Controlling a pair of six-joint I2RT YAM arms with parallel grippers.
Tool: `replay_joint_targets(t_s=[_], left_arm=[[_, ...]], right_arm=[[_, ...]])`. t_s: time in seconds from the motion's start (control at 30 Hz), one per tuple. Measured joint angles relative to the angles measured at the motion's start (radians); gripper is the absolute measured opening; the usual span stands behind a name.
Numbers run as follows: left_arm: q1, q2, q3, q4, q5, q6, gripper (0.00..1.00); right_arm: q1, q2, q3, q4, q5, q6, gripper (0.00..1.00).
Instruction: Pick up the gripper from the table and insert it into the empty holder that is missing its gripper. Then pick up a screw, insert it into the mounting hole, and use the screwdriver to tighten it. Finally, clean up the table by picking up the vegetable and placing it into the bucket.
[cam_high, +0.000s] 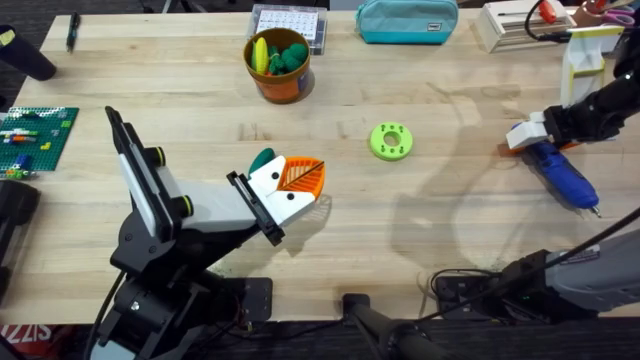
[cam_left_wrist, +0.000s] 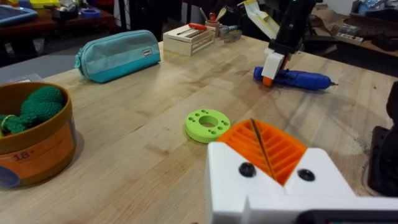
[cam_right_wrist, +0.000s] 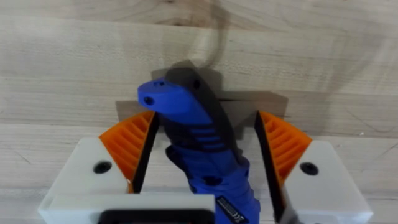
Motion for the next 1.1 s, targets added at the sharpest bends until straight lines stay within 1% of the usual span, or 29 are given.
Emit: replay_joint_targets(t_s=[0.23,0.5,0.7,0.77,0.9,1.0,1.1], left_arm=[[0.000,0.000,0.000,-0.001,-0.001,0.000,0.012],[0.000,0.000,0.000,-0.001,-0.002,0.000,0.012],[0.000,0.000,0.000,-0.001,-0.002,0.000,0.012],[0.000,0.000,0.000,-0.001,-0.002,0.000,0.012],[0.000,0.000,0.000,-0.001,-0.002,0.000,0.012],[0.000,0.000,0.000,-0.001,-0.002,0.000,0.012],[0.000,0.000,0.000,-0.001,-0.002,0.000,0.012]], right_arm=[[-0.002,0.000,0.000,-0.001,-0.002,0.008,0.869],[-0.010,-0.003,0.000,0.005,-0.076,0.024,0.869],[-0.014,-0.003,0.000,0.004,-0.087,0.002,0.869],[-0.014,-0.003,0.001,-0.005,-0.093,-0.030,0.869],[-0.014,-0.003,0.004,-0.049,-0.102,-0.174,0.869],[-0.013,-0.003,0.004,-0.071,-0.082,-0.292,0.869],[-0.011,-0.003,0.005,-0.078,-0.060,-0.369,0.869]])
